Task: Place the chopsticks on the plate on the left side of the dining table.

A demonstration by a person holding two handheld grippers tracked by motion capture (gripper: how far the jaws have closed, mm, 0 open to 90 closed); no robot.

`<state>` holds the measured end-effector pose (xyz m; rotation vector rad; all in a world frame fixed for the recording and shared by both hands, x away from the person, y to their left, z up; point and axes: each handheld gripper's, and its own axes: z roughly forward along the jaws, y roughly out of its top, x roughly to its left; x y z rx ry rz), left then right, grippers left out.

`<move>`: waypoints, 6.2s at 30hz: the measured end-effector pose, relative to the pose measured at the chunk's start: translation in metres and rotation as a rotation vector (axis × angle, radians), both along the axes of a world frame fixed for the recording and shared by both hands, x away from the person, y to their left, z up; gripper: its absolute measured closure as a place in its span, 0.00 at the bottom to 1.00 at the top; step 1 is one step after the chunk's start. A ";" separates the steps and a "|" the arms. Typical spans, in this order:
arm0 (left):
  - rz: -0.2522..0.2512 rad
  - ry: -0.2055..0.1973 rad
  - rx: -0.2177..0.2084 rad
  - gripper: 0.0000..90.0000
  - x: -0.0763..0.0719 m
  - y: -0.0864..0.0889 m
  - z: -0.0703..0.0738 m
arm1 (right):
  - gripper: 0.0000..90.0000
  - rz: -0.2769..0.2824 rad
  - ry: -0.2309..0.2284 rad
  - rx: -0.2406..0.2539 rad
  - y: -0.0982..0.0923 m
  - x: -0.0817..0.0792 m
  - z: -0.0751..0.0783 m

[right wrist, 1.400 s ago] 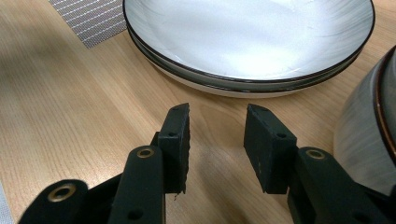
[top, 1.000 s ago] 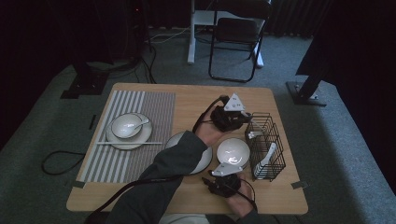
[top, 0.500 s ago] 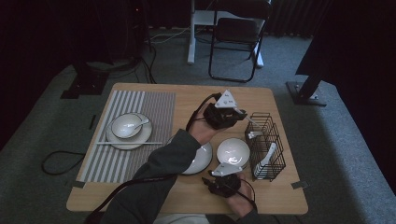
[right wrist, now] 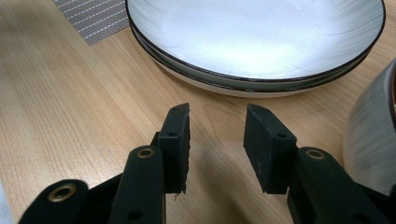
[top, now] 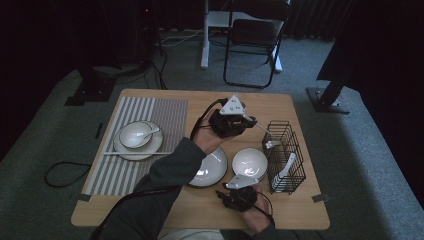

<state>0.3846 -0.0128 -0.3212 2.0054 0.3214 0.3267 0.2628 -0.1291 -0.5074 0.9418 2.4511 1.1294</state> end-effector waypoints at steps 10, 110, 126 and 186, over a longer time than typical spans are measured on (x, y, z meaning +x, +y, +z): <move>-0.008 -0.024 0.003 0.94 -0.003 0.011 0.010 | 0.67 -0.002 -0.003 -0.001 -0.001 0.000 0.001; 0.258 0.064 -0.121 0.94 -0.036 0.199 -0.046 | 0.69 0.051 -0.215 0.005 0.043 0.068 0.086; 0.263 0.051 -0.127 0.94 -0.051 0.208 -0.045 | 0.91 0.030 -0.241 -0.101 0.047 0.092 0.086; 0.378 -0.059 -0.083 0.93 -0.027 0.190 -0.018 | 0.96 0.201 -0.193 -0.124 0.053 0.094 0.065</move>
